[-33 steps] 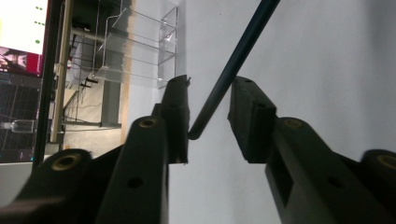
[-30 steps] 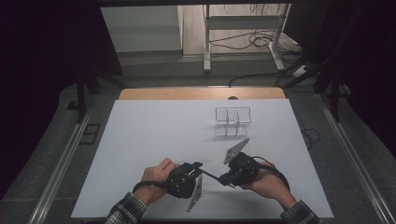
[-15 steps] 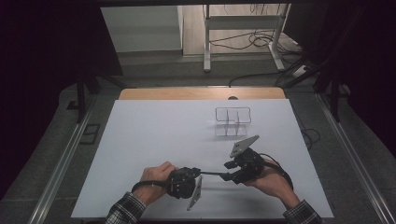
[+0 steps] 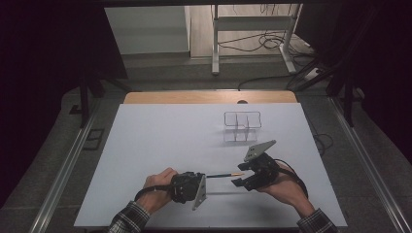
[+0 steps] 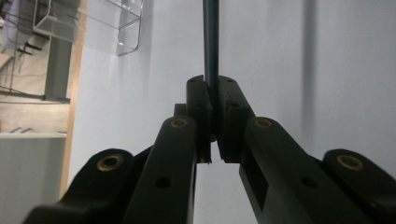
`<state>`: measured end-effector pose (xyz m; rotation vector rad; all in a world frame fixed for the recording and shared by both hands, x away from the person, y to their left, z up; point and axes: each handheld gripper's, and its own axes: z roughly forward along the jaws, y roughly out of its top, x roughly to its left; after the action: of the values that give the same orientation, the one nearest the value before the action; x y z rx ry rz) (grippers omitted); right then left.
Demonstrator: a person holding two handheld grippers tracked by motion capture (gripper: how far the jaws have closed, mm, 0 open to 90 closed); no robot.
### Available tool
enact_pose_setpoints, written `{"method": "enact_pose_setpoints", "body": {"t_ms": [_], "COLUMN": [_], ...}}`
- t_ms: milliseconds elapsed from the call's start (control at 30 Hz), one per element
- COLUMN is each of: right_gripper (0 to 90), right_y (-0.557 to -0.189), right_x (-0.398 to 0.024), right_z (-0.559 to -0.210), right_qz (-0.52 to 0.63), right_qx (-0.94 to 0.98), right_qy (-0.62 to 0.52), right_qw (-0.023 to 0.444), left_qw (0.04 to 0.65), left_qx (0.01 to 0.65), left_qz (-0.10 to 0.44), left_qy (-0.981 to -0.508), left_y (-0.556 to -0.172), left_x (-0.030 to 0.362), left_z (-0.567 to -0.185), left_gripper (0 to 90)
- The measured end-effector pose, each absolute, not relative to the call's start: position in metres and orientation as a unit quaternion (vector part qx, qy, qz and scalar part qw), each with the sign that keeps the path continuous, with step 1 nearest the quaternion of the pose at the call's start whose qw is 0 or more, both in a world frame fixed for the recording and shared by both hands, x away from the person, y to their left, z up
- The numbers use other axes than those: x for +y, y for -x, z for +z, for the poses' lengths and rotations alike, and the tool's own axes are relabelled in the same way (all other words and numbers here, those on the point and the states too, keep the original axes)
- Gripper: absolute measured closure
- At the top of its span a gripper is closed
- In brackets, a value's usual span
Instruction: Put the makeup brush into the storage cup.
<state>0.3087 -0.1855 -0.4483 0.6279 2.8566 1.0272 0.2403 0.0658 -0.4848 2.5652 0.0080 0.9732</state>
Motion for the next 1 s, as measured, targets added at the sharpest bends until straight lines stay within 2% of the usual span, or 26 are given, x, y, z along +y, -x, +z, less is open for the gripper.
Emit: {"method": "enact_pose_setpoints", "body": {"t_ms": [700,1000], "right_gripper": [38.1,39.3], "right_y": [-0.308,-0.305], "right_x": [-0.205,-0.21], "right_z": [-0.447,-0.444], "right_qz": [0.366,0.383], "right_qx": [0.899,0.889], "right_qy": [-0.235,-0.247], "right_qw": [0.039,0.037], "left_qw": [0.254,0.306], "left_qx": [0.108,0.159], "left_qz": [0.29,0.251], "left_qy": [-0.916,-0.904], "left_y": [-0.243,-0.243], "left_x": [0.083,0.092], "left_z": [-0.481,-0.477], "left_gripper": [85.9,85.8]}}
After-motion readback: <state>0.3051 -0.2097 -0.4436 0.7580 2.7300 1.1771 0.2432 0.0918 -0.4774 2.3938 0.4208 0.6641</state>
